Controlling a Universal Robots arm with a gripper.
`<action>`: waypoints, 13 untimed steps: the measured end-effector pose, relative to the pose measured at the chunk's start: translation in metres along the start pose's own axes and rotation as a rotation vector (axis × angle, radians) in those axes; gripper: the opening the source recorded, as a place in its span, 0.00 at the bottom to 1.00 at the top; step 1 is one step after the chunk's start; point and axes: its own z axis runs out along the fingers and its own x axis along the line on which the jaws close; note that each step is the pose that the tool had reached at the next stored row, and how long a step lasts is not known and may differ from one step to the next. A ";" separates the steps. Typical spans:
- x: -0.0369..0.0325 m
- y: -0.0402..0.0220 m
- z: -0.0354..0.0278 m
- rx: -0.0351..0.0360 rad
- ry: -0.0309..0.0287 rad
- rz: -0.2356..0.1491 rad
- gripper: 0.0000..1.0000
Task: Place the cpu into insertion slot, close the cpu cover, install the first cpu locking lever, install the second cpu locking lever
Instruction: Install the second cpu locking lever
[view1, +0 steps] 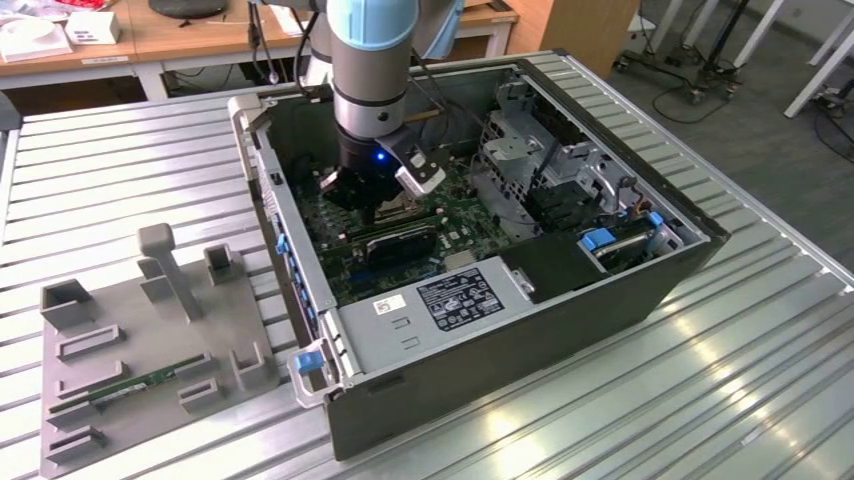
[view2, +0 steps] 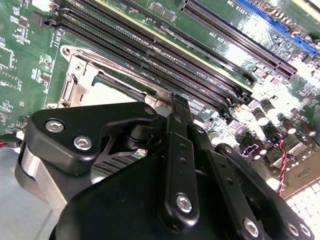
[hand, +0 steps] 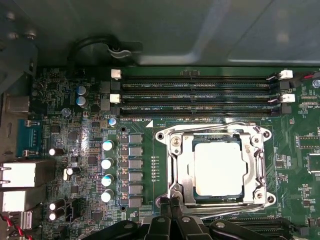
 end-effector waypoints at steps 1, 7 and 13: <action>0.0000 0.0000 0.0000 -0.0001 -0.0001 0.000 0.11; -0.0002 0.0007 -0.0068 0.0034 0.0000 0.000 0.11; -0.0002 0.0004 -0.0078 0.0106 -0.0002 0.000 0.11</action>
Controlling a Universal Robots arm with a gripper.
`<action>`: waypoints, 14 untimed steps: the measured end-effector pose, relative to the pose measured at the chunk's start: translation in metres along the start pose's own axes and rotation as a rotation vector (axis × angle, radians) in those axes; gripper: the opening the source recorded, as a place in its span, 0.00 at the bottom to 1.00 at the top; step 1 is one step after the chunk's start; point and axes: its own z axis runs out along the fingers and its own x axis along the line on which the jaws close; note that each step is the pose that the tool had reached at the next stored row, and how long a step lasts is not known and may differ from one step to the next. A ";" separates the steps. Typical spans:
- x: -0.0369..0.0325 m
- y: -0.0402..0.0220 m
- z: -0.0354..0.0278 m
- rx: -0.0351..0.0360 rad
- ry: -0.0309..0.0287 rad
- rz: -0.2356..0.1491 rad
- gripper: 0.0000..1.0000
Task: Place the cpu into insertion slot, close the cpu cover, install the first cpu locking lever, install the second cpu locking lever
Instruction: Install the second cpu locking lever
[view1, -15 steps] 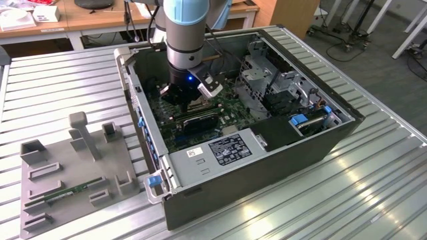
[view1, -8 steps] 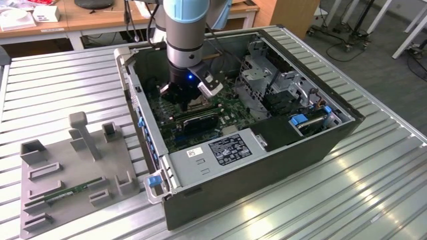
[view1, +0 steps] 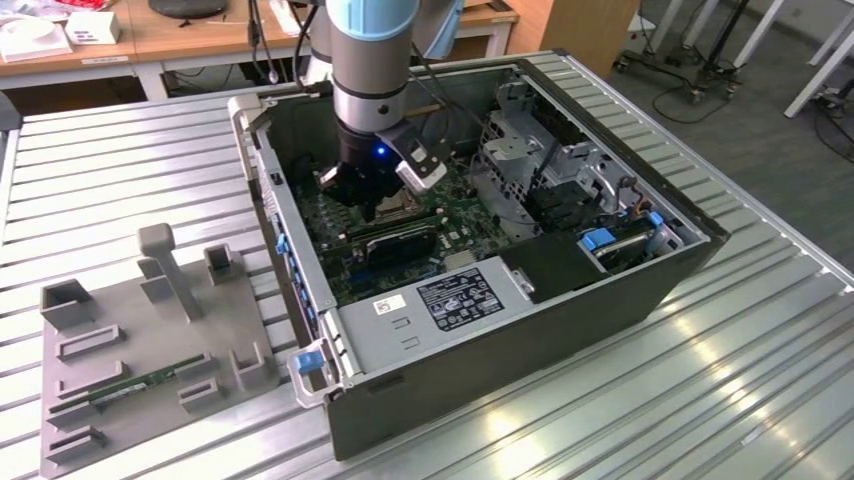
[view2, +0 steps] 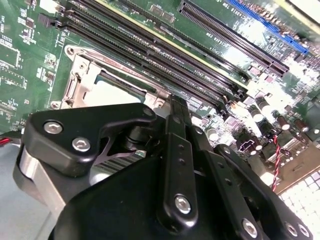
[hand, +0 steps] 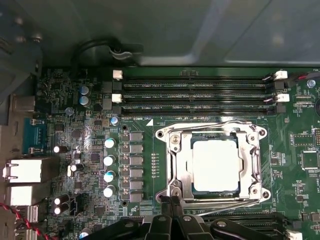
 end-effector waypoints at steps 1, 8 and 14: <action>0.0001 -0.0004 0.0000 0.0001 0.0000 0.000 0.11; 0.0024 -0.0052 -0.0005 0.0003 -0.0003 0.000 0.11; 0.0031 -0.0062 0.0010 -0.0169 -0.0063 0.000 0.11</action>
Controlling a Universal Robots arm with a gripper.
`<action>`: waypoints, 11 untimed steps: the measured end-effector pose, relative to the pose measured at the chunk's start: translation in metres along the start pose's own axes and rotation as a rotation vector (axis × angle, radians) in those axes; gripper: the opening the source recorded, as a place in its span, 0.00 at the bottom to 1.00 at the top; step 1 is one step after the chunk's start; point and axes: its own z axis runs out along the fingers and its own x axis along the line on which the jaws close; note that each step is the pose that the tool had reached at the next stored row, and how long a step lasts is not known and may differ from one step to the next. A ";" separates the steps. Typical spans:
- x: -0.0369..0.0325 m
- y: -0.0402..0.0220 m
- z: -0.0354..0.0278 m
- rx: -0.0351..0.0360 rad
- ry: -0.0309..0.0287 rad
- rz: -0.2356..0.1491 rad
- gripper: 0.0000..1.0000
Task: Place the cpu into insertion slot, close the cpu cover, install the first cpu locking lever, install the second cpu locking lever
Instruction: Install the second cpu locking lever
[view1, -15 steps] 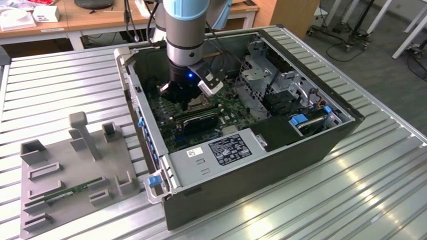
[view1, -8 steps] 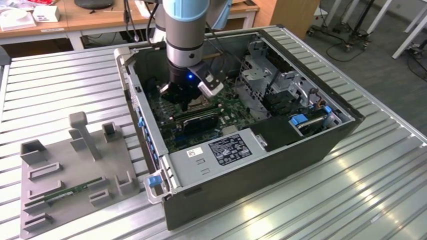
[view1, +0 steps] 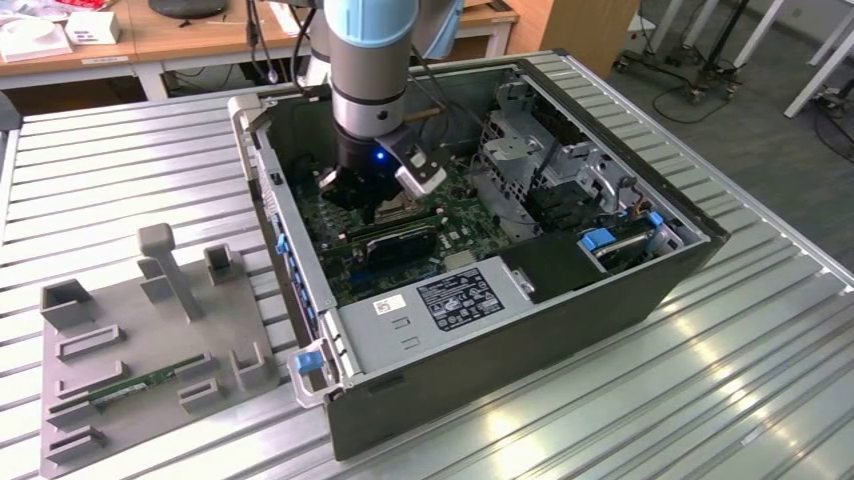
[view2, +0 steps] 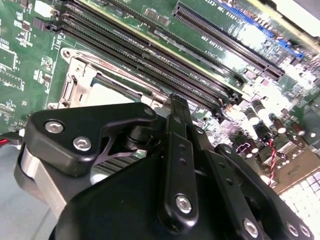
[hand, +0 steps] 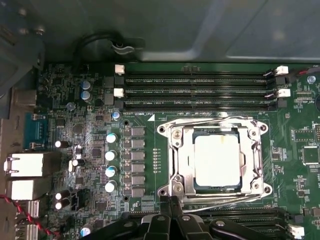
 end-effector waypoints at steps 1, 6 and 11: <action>0.0000 -0.0006 0.0003 -0.0090 -0.0005 0.000 0.11; 0.0000 -0.0026 0.0006 -0.0275 -0.0008 0.001 0.11; 0.0000 -0.0029 0.0017 -0.0292 -0.0007 0.001 0.11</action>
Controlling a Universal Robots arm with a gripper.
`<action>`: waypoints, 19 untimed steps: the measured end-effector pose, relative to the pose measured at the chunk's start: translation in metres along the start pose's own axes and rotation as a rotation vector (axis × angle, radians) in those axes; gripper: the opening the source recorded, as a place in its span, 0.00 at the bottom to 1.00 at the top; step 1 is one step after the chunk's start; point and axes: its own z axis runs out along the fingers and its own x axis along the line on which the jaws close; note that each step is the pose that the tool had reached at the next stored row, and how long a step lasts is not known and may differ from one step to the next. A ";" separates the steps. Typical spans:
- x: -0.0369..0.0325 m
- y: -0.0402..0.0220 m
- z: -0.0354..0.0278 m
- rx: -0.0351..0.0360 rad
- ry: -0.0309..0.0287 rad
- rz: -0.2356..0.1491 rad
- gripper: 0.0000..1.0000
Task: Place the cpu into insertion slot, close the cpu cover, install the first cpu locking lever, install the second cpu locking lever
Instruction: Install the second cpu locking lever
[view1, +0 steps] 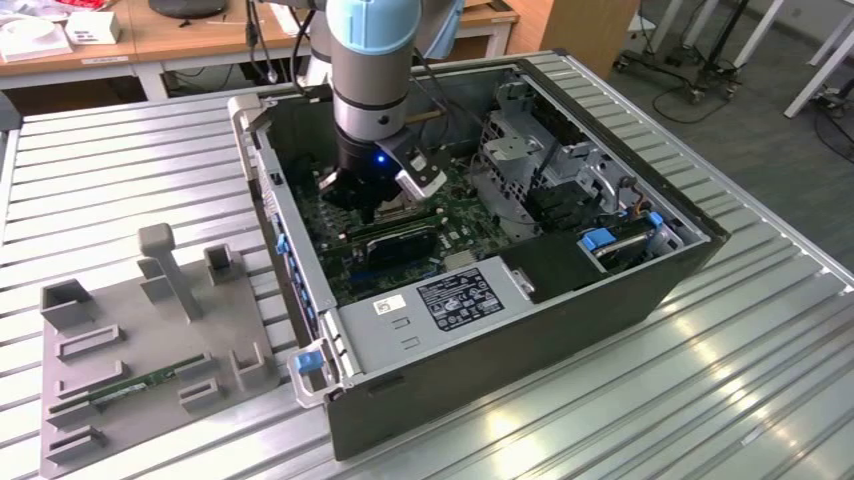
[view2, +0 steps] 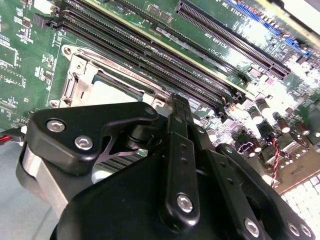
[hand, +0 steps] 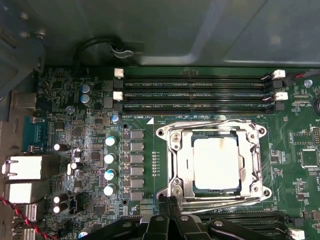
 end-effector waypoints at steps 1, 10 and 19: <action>0.0001 -0.0002 0.0013 -0.0012 0.0001 0.000 0.11; 0.0002 -0.0008 0.0061 -0.0176 0.0004 0.001 0.11; 0.0003 -0.0012 0.0070 -0.0127 0.0004 0.001 0.11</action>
